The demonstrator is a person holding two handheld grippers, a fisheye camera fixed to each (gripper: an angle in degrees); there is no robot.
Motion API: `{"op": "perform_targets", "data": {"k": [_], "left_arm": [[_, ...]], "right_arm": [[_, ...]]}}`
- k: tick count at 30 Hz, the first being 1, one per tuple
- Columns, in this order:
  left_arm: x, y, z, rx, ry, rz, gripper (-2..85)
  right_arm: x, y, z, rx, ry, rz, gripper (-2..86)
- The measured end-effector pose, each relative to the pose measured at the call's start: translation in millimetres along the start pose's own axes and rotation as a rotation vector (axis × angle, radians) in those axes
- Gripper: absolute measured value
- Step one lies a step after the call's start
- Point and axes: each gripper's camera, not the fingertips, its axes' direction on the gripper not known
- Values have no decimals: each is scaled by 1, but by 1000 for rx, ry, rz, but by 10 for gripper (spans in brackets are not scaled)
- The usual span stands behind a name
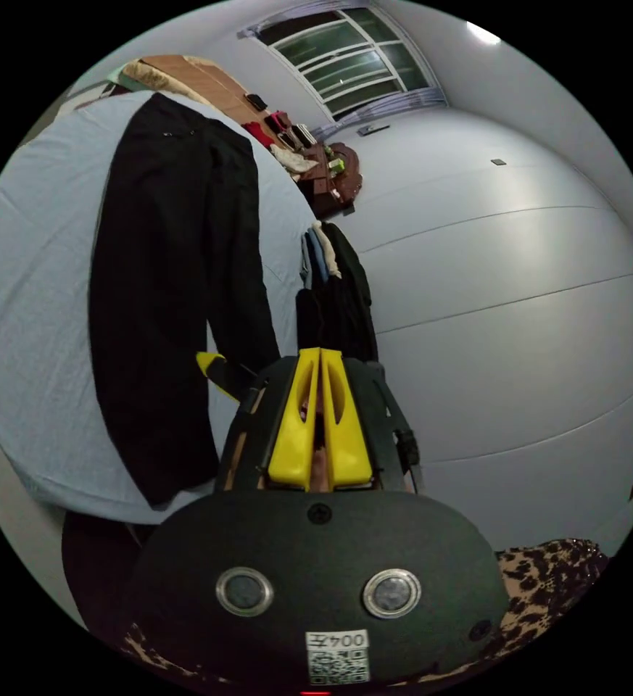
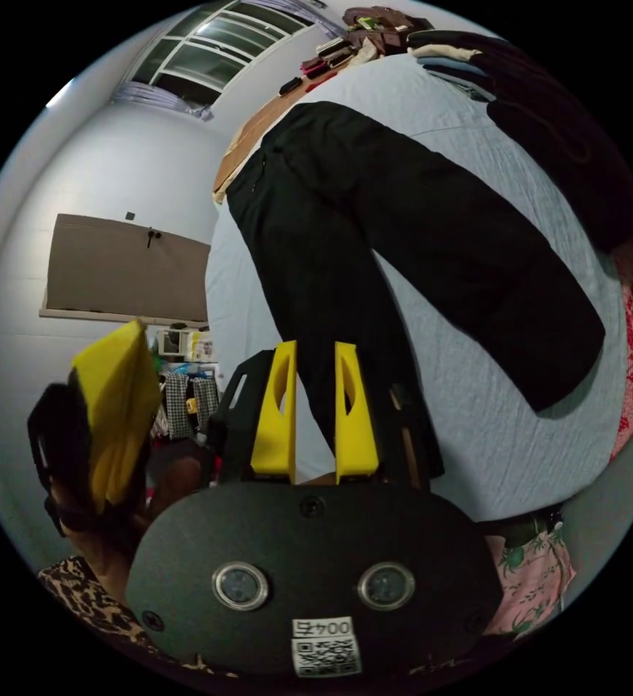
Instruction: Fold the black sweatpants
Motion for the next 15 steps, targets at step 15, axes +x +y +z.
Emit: {"op": "perform_targets", "data": {"k": [15], "left_arm": [[-167,47,-34,-228,-33,-13,13]], "right_arm": [[199,54,-137,194,-108,255,135]]}}
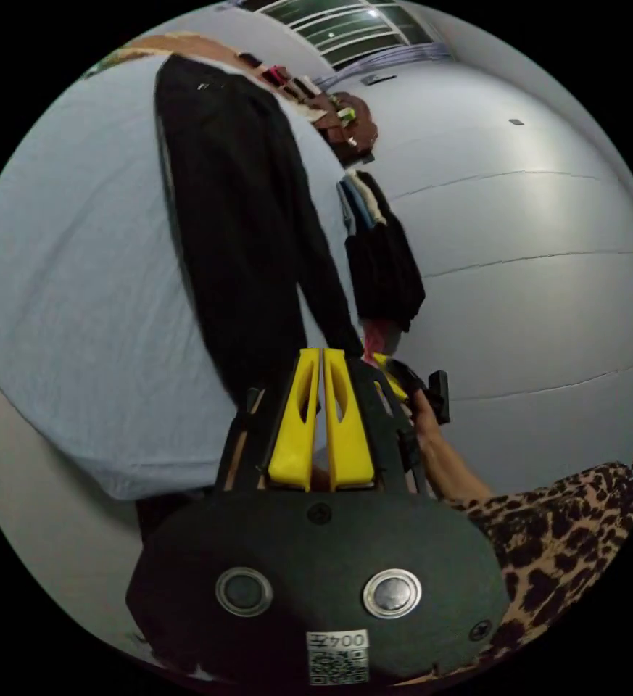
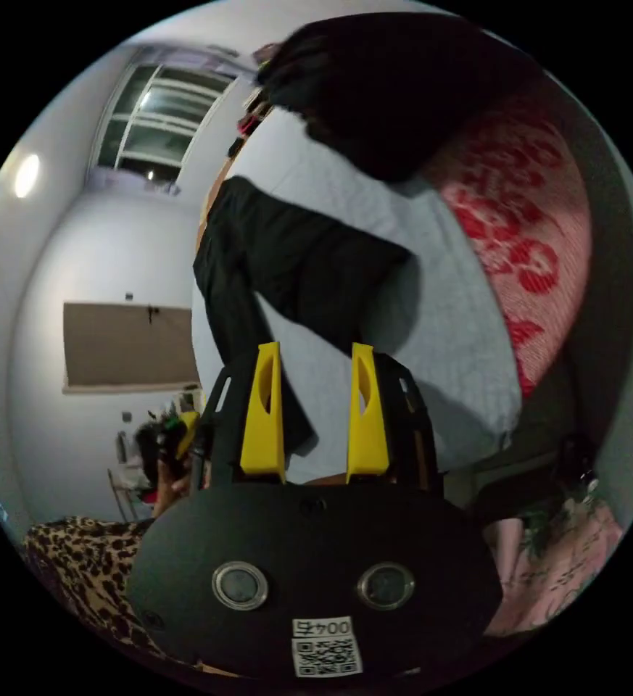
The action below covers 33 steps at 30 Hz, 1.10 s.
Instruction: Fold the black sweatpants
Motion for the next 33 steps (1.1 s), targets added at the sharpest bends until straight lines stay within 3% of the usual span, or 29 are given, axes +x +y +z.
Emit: {"op": "perform_targets", "data": {"k": [5,12,14,17,20,22,25,29,33], "left_arm": [[-40,22,15,-64,10,-66,35],[-51,37,37,-53,-47,-99,70],[-56,43,47,-84,-88,-114,73],[-64,52,52,-80,-113,-143,71],[-76,61,50,-55,-101,-180,69],[-82,65,47,-50,-88,-198,69],[-90,72,40,-40,-84,-206,71],[-103,82,31,-25,-55,-220,73],[-111,87,24,-31,-62,-226,72]], "right_arm": [[68,-26,-18,13,-194,183,137],[64,-83,-11,-69,-287,142,76],[21,-96,-38,5,-163,-2,18],[-20,-99,-87,99,65,-204,4],[16,-110,-109,119,220,-136,1],[47,-116,-111,53,193,-34,3],[50,-105,-105,-16,-4,-140,22],[26,-90,-30,-418,-211,-254,78],[7,-82,16,-599,-220,-290,106]]}}
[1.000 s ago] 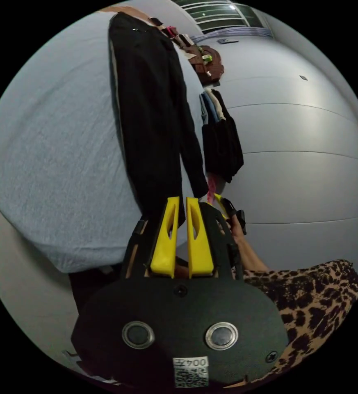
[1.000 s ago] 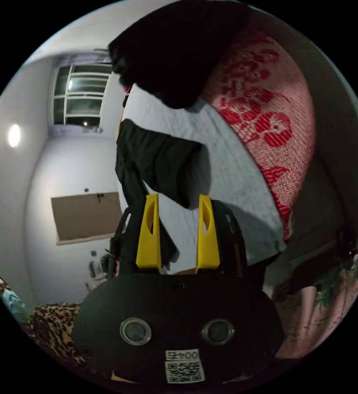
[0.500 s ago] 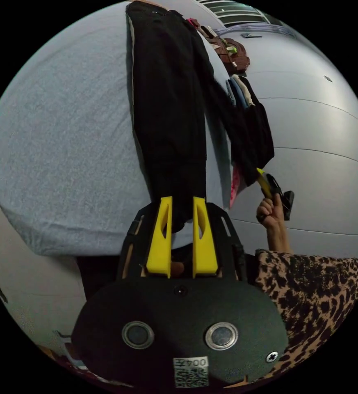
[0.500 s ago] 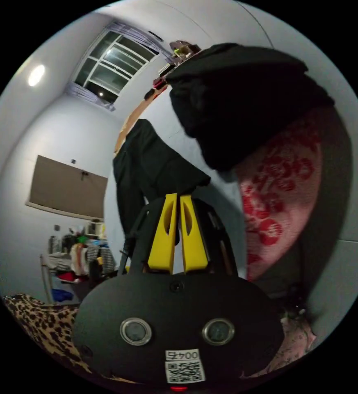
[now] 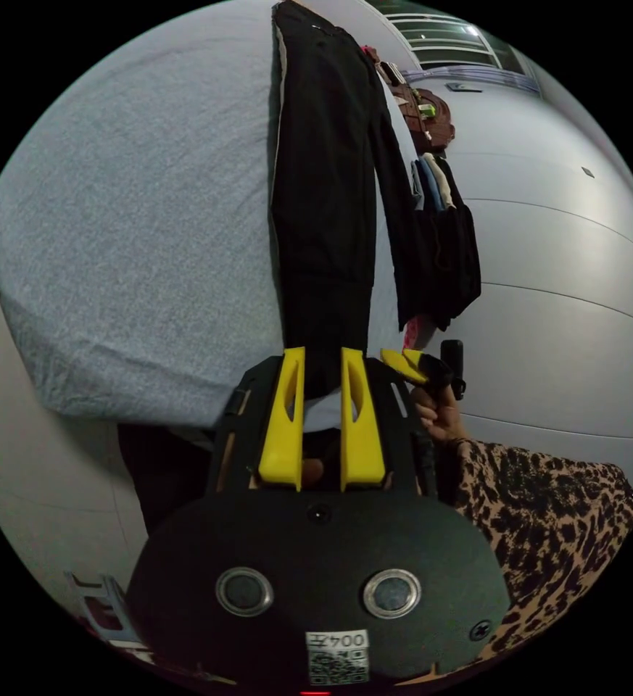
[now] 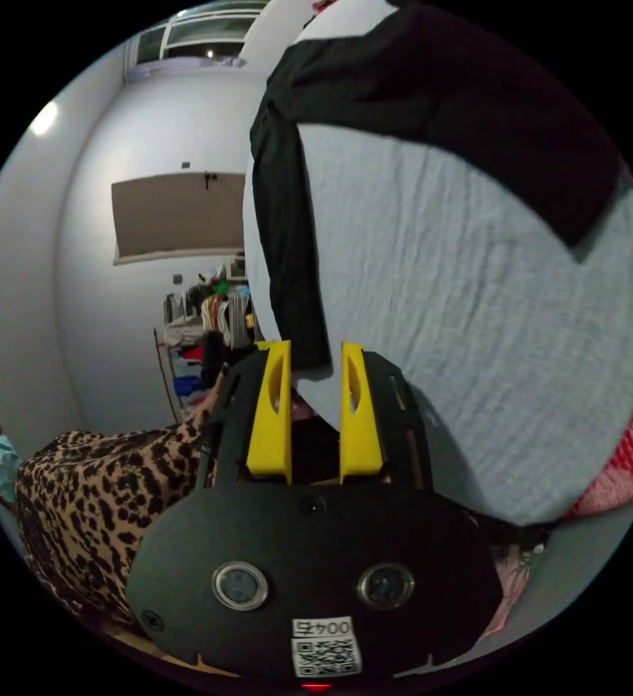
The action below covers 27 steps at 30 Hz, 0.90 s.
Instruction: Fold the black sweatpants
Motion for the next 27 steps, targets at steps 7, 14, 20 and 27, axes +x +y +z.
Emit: {"op": "perform_targets", "data": {"k": [7,14,20,27], "left_arm": [[-28,13,-19,7,42,-29,78],[-54,18,-34,6,241,-58,115],[-70,32,-51,115,571,-5,157],[-85,38,-55,188,746,15,90]], "right_arm": [[-17,-27,39,-197,61,-54,95],[-73,-34,46,-151,38,-133,6],[-145,-22,29,-133,-52,-271,-4],[-126,-21,32,-81,-176,-155,-4]]}}
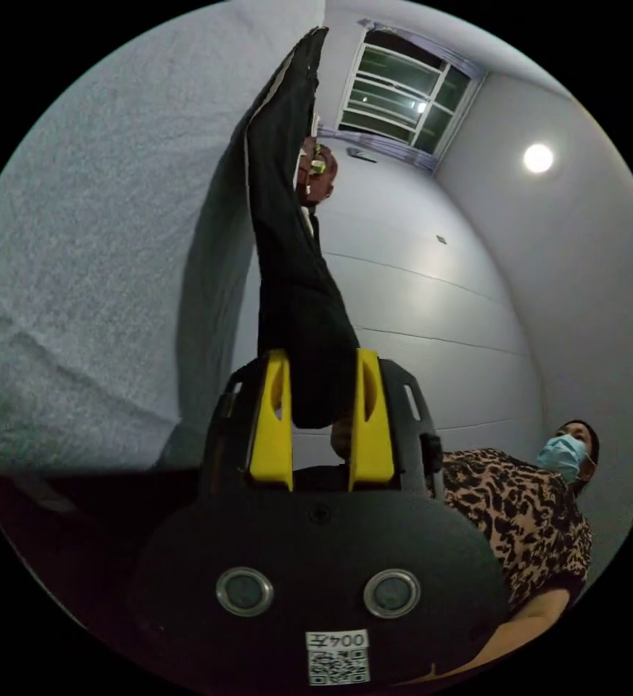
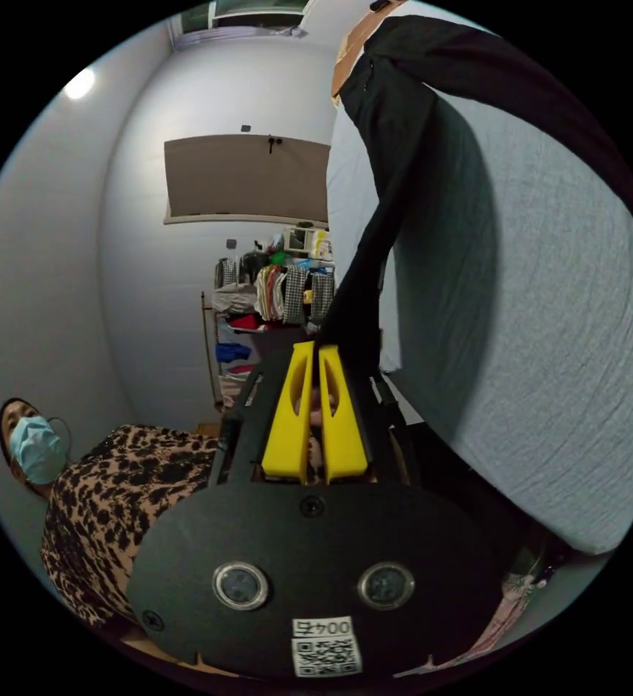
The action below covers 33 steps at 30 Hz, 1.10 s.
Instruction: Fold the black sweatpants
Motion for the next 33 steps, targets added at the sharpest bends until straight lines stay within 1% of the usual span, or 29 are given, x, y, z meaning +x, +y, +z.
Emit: {"op": "perform_targets", "data": {"k": [2,3,4,5,6,7,8,9,10,11,12,13,14,16,19,22,25,27,29,30,32,33], "left_arm": [[26,-3,-10,27,-95,67,48],[39,-3,-11,38,-123,88,46],[73,-4,-10,42,-183,159,40],[114,0,-7,41,-275,260,37],[132,4,-4,34,-332,302,35],[159,12,5,5,-461,369,33],[167,18,15,-34,-555,413,31],[162,19,19,-56,-587,404,30],[136,21,26,-101,-619,316,29],[101,21,29,-136,-611,190,28],[84,21,30,-146,-607,123,28],[56,23,30,-152,-594,13,27],[41,25,31,-149,-577,-42,27],[39,27,36,-171,-587,-36,26],[36,29,48,-224,-642,-15,26],[15,33,56,-252,-660,-100,25],[4,38,60,-250,-613,-150,23],[8,41,63,-255,-622,-134,22],[19,47,68,-284,-651,-61,20],[23,49,70,-292,-662,-45,19],[36,58,73,-302,-695,21,16],[39,60,73,-296,-700,35,16]], "right_arm": [[-4,-3,3,-7,50,-4,-5],[-10,-5,4,-15,80,-17,-5],[-30,-6,6,-19,142,-73,-5],[-61,-3,6,-8,197,-179,-5],[-78,-1,5,-1,232,-236,-5],[-107,7,7,-5,327,-343,-5],[-120,13,12,-28,430,-413,-5],[-119,15,15,-41,464,-416,-5],[-100,16,22,-72,475,-360,-5],[-66,16,31,-104,468,-255,-5],[-48,17,35,-115,461,-197,-5],[-16,20,41,-122,418,-89,-5],[3,22,46,-113,379,-22,-4],[10,22,50,-119,370,-1,-4],[12,18,62,-175,422,-14,-3],[42,17,76,-213,439,68,0],[53,22,71,-200,399,102,7],[51,28,53,-151,441,84,15],[50,40,2,40,576,70,44],[52,43,-14,99,597,79,55],[64,59,-79,347,626,140,90],[67,62,-93,405,638,155,100]]}}
